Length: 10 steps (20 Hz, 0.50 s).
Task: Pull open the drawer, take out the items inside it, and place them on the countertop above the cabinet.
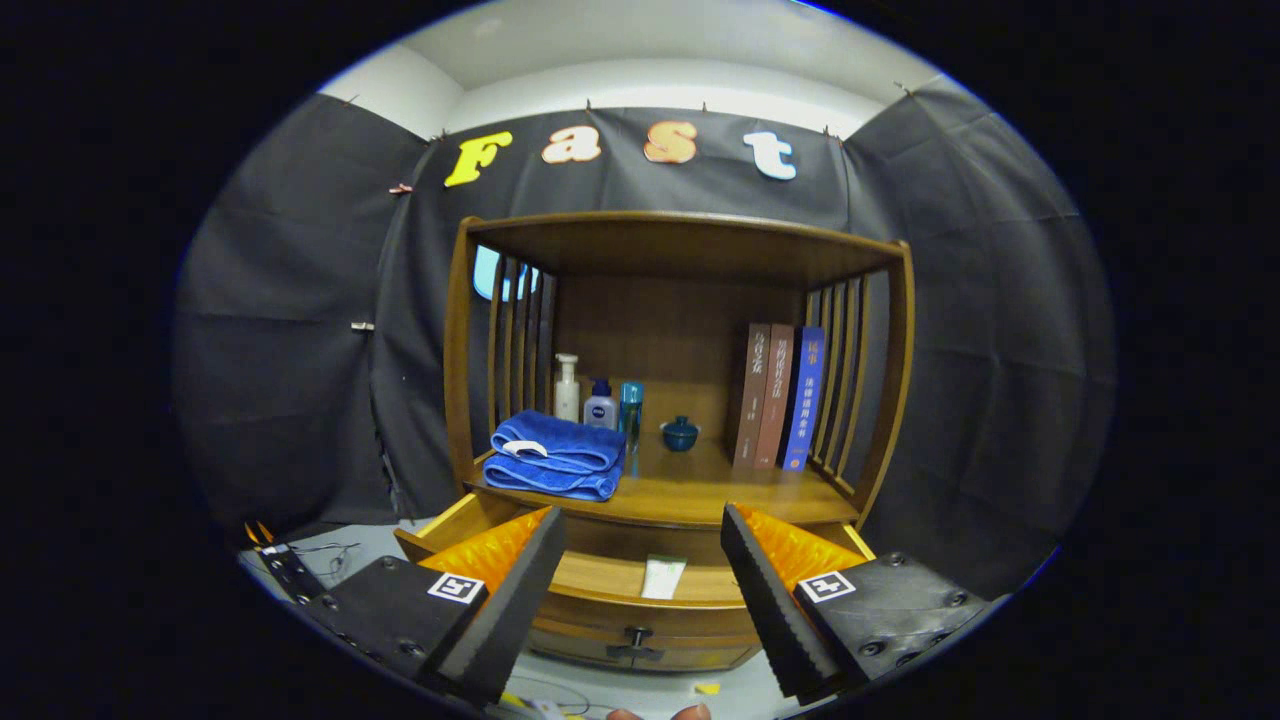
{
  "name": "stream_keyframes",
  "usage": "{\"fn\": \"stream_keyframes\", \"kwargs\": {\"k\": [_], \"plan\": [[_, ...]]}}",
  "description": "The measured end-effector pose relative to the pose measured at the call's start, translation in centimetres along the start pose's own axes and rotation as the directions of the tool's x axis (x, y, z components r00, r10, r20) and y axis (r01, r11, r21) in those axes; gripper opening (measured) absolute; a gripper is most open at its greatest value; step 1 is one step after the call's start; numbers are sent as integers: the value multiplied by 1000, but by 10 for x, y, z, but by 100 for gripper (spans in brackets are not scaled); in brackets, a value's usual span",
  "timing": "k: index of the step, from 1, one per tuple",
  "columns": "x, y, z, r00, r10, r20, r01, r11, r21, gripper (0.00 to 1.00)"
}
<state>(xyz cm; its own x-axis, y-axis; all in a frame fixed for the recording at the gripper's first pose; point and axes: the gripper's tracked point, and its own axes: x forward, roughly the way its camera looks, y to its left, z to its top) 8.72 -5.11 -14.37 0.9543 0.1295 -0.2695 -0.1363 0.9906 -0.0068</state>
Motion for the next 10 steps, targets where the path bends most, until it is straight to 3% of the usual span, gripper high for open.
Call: {"fn": "stream_keyframes", "kwargs": {"k": [4, 10], "plan": [[43, 6, -13, 954, 103, -281, -76, 992, 104, 98], [118, -18, -73, 801, 88, -592, 5, 988, 154, 99]]}}
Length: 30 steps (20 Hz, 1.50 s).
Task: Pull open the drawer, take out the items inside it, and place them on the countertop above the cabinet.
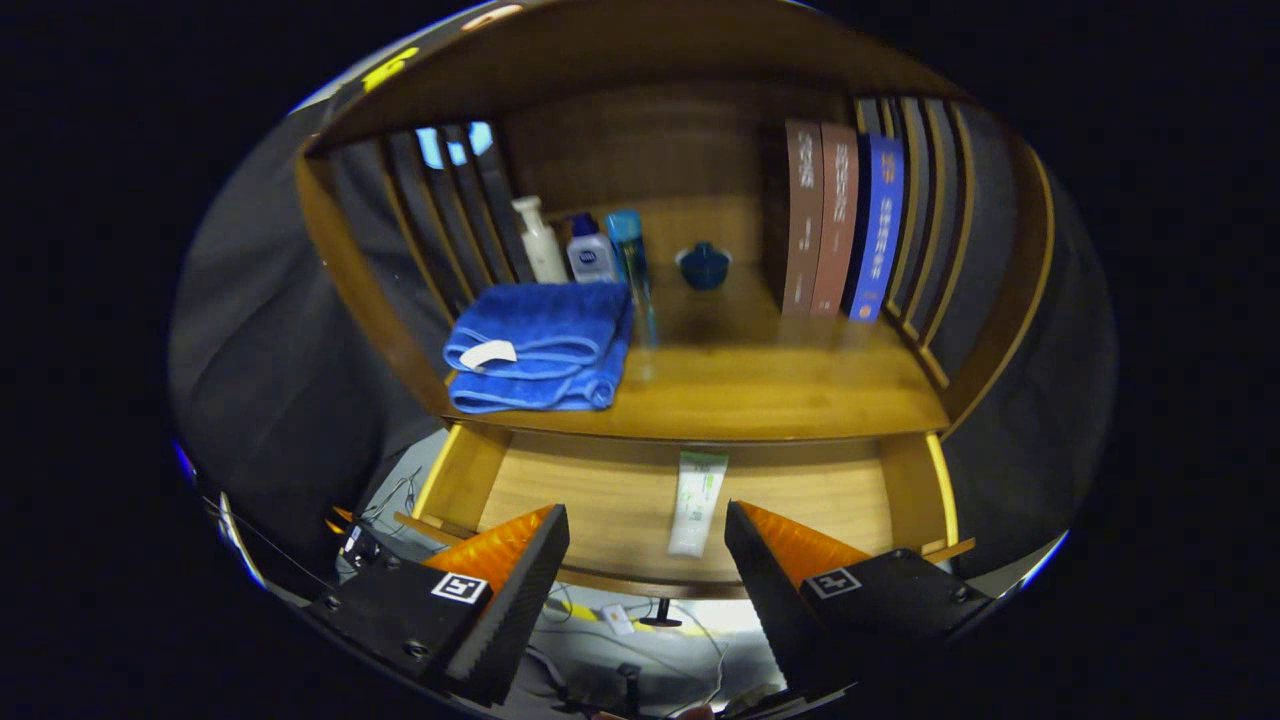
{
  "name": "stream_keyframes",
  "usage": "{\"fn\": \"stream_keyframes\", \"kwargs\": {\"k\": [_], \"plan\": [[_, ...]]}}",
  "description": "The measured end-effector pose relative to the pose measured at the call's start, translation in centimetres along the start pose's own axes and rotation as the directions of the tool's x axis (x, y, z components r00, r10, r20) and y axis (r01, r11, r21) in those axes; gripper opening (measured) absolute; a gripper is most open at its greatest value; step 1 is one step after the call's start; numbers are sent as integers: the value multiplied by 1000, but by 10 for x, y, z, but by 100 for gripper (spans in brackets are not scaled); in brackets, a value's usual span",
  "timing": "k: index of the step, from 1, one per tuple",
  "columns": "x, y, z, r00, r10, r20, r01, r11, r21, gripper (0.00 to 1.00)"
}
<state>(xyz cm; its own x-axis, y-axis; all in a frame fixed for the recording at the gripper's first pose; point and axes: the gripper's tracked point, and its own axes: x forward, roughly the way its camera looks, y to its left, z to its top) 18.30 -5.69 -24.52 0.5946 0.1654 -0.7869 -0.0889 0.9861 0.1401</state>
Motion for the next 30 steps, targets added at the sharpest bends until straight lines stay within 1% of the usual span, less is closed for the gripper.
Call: {"fn": "stream_keyframes", "kwargs": {"k": [1, 2, 4, 5, 6, 8, 10, 13, 14, 16, 17, 19, 21, 22, 23, 24, 26, 28, 30], "plan": [[18, -10, -4, 998, -31, -55, 32, 999, 7, 99], [34, -18, -14, 992, -46, -114, 47, 999, 2, 99], [54, -21, -26, 980, -47, -196, 56, 997, 45, 99], [66, -21, -30, 976, -49, -212, 64, 996, 65, 97], [74, -24, -36, 968, -52, -244, 67, 996, 53, 96], [89, -29, -43, 956, -85, -280, 91, 996, 11, 97], [103, -26, -47, 947, -102, -303, 104, 994, -10, 97], [120, -28, -59, 923, -131, -363, 124, 991, -42, 96], [128, -23, -65, 916, -127, -381, 122, 992, -38, 95], [139, -24, -72, 904, -134, -406, 132, 991, -31, 86], [143, -29, -77, 895, -156, -419, 155, 987, -37, 81], [152, -40, -90, 873, -197, -447, 193, 980, -55, 75], [159, -44, -97, 876, -198, -439, 196, 979, -49, 54], [144, -37, -88, 881, -201, -428, 194, 979, -61, 54], [146, -38, -88, 883, -198, -426, 177, 980, -89, 44], [144, -37, -90, 887, -198, -418, 171, 980, -101, 44], [140, -27, -92, 894, -162, -418, 141, 987, -81, 37], [132, -19, -94, 896, -136, -423, 118, 991, -68, 37], [123, -13, -91, 905, -120, -407, 105, 993, -60, 37]]}}
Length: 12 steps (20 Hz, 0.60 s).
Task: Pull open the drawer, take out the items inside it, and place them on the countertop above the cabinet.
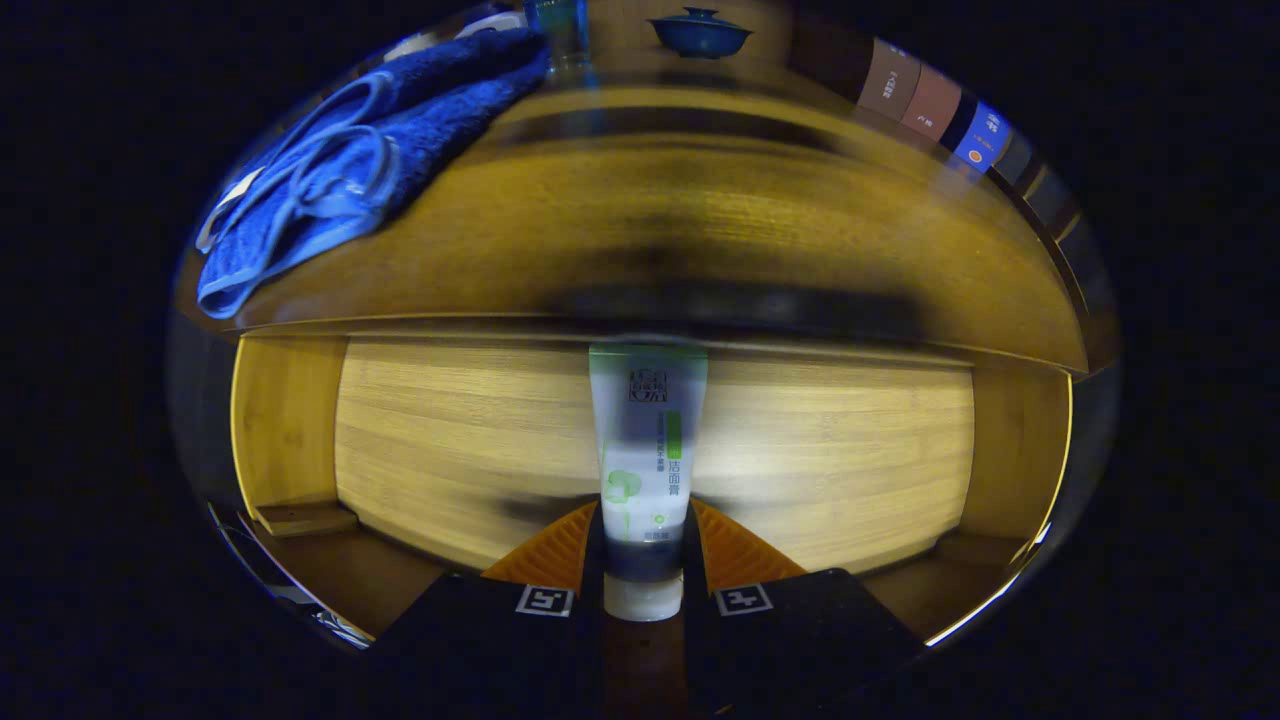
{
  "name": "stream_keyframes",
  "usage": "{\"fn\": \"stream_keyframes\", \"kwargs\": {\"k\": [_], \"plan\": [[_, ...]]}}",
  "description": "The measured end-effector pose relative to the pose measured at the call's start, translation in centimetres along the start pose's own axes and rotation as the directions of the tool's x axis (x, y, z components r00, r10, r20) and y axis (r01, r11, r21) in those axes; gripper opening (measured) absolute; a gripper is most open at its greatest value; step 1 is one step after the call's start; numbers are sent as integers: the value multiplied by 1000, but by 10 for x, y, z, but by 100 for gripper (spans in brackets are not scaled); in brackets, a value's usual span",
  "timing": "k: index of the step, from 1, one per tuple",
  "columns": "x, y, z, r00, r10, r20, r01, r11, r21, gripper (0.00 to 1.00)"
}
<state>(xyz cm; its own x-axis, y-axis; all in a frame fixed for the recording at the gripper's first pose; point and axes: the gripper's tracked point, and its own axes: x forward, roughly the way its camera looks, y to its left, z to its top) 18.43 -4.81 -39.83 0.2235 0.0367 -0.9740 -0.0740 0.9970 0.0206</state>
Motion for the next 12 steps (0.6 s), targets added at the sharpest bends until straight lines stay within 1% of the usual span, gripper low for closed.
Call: {"fn": "stream_keyframes", "kwargs": {"k": [4, 6, 8, 12], "plan": [[-26, 5, -4, 1000, 0, 19, 0, 1000, -9, 36], [-40, 6, -5, 999, 5, 32, -5, 1000, 7, 36], [-51, 0, -1, 998, -15, 62, 13, 1000, 22, 37], [-77, -7, 7, 996, -28, 84, 25, 999, 30, 36]]}}
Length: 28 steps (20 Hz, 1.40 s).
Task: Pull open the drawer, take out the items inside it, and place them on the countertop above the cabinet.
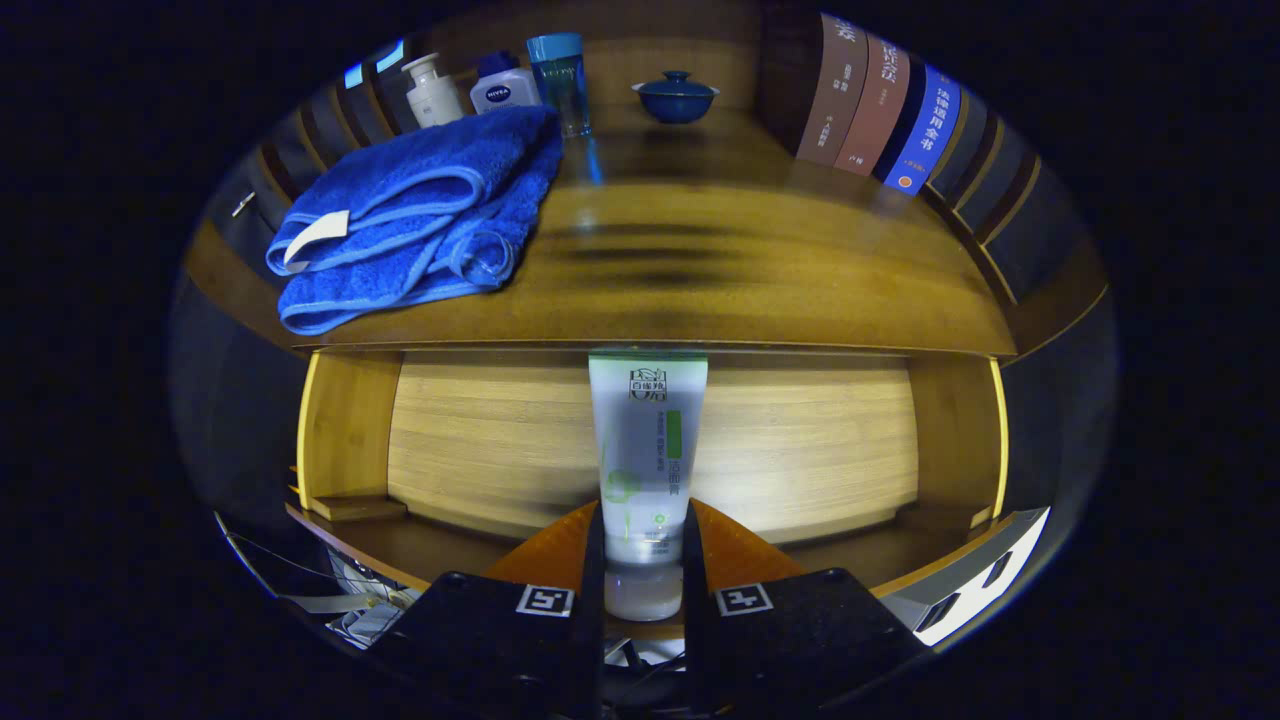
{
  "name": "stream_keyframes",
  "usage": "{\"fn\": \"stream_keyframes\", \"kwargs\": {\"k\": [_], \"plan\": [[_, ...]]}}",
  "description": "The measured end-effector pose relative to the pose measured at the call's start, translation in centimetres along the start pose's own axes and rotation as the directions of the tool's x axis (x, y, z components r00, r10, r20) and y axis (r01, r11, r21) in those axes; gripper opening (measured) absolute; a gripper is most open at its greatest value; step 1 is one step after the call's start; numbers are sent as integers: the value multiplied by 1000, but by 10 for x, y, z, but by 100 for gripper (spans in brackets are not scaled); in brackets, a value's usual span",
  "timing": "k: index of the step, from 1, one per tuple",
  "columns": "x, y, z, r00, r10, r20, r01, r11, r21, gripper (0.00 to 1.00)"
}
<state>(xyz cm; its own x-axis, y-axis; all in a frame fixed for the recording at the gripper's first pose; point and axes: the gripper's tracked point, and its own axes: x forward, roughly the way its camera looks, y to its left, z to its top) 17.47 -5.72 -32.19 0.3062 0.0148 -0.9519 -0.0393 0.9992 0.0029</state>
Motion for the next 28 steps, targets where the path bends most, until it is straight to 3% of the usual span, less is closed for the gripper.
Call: {"fn": "stream_keyframes", "kwargs": {"k": [7, 11, 14, 20, 24, 28], "plan": [[-12, -3, 7, 1000, 2, -20, -2, 1000, -21, 36], [-10, 8, 7, 994, 74, -85, -74, 997, 8, 36], [-20, -1, 10, 994, 41, -98, -42, 999, -7, 36], [-53, 4, 4, 995, 60, -81, -64, 997, -52, 36], [-65, -1, 45, 999, 41, 20, -40, 999, -23, 36], [-52, -2, 87, 998, 39, 39, -41, 999, 35, 36]]}}
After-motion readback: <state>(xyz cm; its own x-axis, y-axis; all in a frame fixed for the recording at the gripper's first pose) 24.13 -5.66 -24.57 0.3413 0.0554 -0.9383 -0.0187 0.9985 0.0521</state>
